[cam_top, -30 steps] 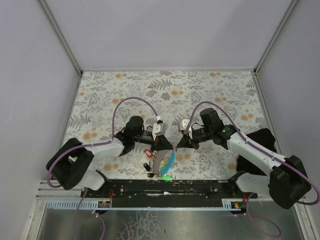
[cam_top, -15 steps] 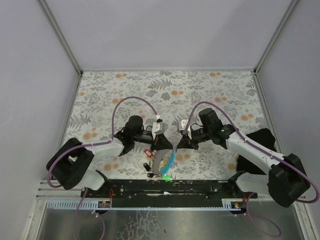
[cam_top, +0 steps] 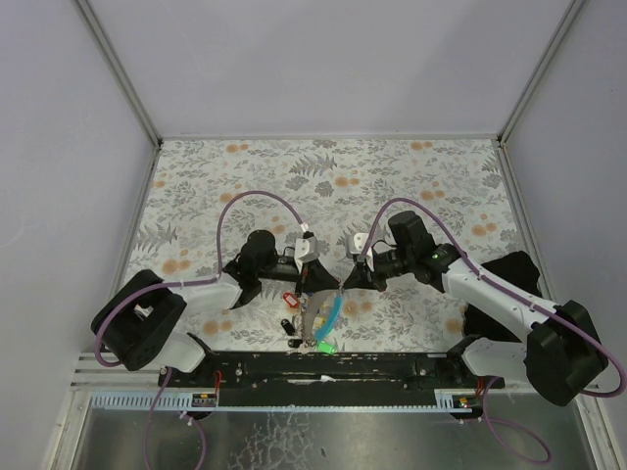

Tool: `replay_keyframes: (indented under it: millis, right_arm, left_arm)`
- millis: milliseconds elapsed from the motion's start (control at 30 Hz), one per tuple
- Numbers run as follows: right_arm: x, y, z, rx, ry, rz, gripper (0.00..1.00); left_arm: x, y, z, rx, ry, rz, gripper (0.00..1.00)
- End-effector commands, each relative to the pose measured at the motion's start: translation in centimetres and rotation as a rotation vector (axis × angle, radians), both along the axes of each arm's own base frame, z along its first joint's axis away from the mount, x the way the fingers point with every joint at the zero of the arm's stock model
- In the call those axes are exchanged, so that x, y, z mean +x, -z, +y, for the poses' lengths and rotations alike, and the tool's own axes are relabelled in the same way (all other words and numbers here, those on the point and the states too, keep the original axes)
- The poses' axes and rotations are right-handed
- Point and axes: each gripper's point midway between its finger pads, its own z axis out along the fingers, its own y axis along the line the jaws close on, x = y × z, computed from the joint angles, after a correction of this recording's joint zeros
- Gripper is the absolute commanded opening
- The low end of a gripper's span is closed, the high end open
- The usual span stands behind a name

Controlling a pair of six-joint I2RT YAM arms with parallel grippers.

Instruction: Put the keys on the keyring

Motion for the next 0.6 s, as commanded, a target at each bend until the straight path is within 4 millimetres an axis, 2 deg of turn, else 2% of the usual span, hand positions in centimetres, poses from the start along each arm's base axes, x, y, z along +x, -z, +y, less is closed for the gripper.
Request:
replay_keyframes:
  millis: [0, 167, 567]
  right_arm:
    - [-0.2, -1.8, 0.9, 0.060, -0.031, -0.044, 0.00]
    - [-0.3, -1.9, 0.8, 0.045, -0.016, -0.063, 0.00]
    - [0.0, -1.0, 1.1, -0.020, 0.022, -0.083, 0.00]
  left_arm:
    - [1.3, -1.6, -0.2, -0.066, -0.073, -0.048, 0.00]
    - [3.0, -1.6, 0.0, -0.065, -0.184, -0.005, 0.00]
    - [6.9, -3.6, 1.4, -0.201, -0.524, 0.217, 0.00]
